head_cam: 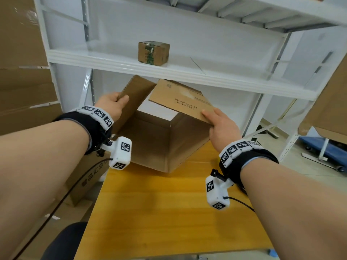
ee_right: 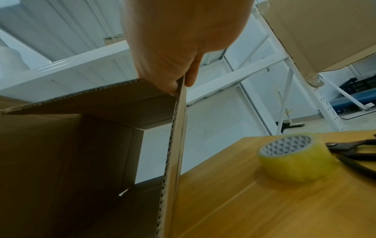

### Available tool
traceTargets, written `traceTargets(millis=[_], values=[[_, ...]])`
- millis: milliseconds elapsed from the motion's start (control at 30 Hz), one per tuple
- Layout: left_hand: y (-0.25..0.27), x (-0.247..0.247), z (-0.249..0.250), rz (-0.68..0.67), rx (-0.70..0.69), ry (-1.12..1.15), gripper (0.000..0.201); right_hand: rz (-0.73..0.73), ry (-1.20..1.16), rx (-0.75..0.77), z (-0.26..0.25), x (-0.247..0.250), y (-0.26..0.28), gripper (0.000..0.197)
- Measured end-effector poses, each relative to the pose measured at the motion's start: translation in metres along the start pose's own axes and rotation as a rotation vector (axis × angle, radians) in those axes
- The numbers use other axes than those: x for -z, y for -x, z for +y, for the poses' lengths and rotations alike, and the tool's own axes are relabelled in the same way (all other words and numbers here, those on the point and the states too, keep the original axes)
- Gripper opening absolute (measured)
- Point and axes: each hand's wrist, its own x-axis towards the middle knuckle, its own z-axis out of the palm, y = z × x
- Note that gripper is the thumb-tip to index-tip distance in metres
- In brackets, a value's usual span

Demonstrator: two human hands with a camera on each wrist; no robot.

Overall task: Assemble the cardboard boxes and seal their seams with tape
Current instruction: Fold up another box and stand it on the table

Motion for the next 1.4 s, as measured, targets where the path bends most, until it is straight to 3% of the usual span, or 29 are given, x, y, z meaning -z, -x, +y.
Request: traceTargets(millis=[267,433,600,733,933,1033,1100,1167,1300,1400], values=[[0.001,0.004,-0.008,-0.029,0.108,0.042,0.049,0.115,0.240,0.079,-0.010,0.012,-0.008,0.055],[0.005,0.005,-0.007,-0.131,0.119,-0.085,0.048,0.083,0.295,0.188,-0.009,0.010,0.002,0.053],[0.013,-0.003,0.002,-0.230,0.112,-0.297,0.043,0.082,0.294,0.194,-0.009,0.021,-0.003,0.056],[0.012,-0.010,0.012,-0.263,0.243,-0.130,0.040,0.088,0.339,0.214,-0.020,0.033,-0.010,0.061],[0.023,-0.021,-0.001,-0.297,0.482,0.081,0.029,-0.027,0.332,0.327,-0.030,0.012,0.005,0.062],[0.021,-0.017,0.000,-0.198,0.391,0.093,0.058,-0.018,0.342,0.326,-0.032,0.013,0.003,0.060],[0.020,-0.009,0.005,-0.187,0.192,0.036,0.092,-0.015,0.339,0.314,-0.032,0.015,0.002,0.059],[0.018,-0.004,0.012,-0.229,-0.001,-0.081,0.107,-0.013,0.329,0.300,-0.030,0.019,0.003,0.057],[0.017,-0.002,0.025,-0.372,-0.166,-0.189,0.083,-0.013,0.332,0.284,-0.022,0.028,0.008,0.053],[0.019,-0.006,0.033,-0.375,-0.210,-0.287,0.077,-0.027,0.358,0.281,-0.018,0.031,0.010,0.049]])
